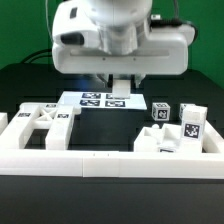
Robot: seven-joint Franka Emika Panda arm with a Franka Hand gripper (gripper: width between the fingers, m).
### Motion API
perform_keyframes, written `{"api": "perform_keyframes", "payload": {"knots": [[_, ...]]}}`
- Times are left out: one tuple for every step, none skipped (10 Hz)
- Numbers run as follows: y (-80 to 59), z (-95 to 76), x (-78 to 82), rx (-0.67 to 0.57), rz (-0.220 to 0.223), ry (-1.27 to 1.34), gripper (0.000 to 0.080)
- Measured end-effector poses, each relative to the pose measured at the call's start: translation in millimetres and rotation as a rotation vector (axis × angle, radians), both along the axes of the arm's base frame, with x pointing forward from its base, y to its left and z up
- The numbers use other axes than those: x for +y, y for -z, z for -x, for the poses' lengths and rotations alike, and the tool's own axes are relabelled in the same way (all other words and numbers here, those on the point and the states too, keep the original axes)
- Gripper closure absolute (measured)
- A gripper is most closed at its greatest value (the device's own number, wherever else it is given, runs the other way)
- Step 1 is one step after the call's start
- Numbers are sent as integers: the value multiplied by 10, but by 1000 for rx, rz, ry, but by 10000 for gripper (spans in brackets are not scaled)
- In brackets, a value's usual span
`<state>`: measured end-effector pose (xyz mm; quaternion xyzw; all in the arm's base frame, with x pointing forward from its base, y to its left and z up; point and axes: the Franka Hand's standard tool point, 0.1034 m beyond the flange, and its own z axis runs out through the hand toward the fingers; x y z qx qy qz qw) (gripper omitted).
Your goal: Assemble chair
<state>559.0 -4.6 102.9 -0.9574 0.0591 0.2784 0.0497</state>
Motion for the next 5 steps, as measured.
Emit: {"api": "perform_keyframes", "payload": {"knots": [[27,-122,-7,-118,20,4,515],[31,-88,-5,-200,32,10,515],[74,-111,-11,-281,48,18,515],[195,-109,-1,-362,66,17,515],[144,-185,-15,-421,74,17,515]]}}
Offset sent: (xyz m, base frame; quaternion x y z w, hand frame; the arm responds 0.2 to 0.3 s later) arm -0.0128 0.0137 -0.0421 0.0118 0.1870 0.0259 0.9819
